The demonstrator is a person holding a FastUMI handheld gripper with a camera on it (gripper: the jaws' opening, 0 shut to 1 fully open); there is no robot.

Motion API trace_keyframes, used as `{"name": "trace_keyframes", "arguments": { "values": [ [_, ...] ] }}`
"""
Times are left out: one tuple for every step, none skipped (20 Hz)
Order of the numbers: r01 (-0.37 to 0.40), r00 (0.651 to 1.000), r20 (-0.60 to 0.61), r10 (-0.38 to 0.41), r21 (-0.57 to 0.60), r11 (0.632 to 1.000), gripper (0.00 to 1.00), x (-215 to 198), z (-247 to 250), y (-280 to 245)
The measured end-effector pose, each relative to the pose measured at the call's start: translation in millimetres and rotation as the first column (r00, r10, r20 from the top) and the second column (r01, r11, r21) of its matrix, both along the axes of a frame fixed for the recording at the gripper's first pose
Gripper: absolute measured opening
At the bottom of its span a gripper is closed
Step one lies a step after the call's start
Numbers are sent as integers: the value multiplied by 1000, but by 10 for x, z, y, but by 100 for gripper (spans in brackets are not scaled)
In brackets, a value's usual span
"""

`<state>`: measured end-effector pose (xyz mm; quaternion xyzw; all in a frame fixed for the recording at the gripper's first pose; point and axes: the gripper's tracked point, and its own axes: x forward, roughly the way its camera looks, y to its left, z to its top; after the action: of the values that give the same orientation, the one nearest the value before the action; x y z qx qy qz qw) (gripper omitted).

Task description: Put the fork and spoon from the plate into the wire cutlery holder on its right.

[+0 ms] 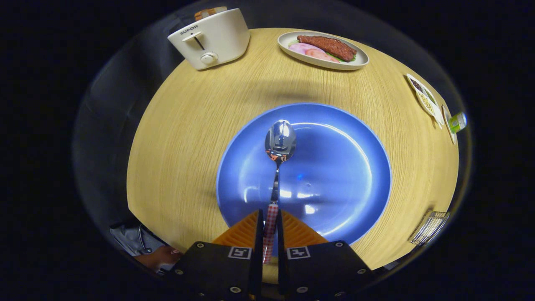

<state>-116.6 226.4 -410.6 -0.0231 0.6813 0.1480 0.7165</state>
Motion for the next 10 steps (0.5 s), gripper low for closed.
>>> {"name": "trace_keyframes", "arguments": {
  "values": [
    [5, 1000, -8, -5, 8, 1000, 11, -3, -3, 0],
    [6, 1000, -21, -6, 22, 1000, 9, -15, 8, -8],
    [16, 1000, -25, -15, 29, 999, 6, -18, 20, -15],
    [24, 1000, -19, -24, 34, 999, 6, 11, 45, -48],
    [35, 999, -9, -35, 46, 998, 5, 39, 80, -85],
    [54, 999, -1, -54, 59, 997, 5, 73, 139, -130],
    [70, 998, 0, -71, 72, 995, 5, 80, 217, -193],
    [86, 996, 14, -87, 76, 993, 5, 94, 311, -302],
    [96, 995, 31, -98, 71, 993, 5, 109, 389, -422],
    [104, 993, 43, -107, 66, 992, 5, 98, 478, -573]
  ]
}}
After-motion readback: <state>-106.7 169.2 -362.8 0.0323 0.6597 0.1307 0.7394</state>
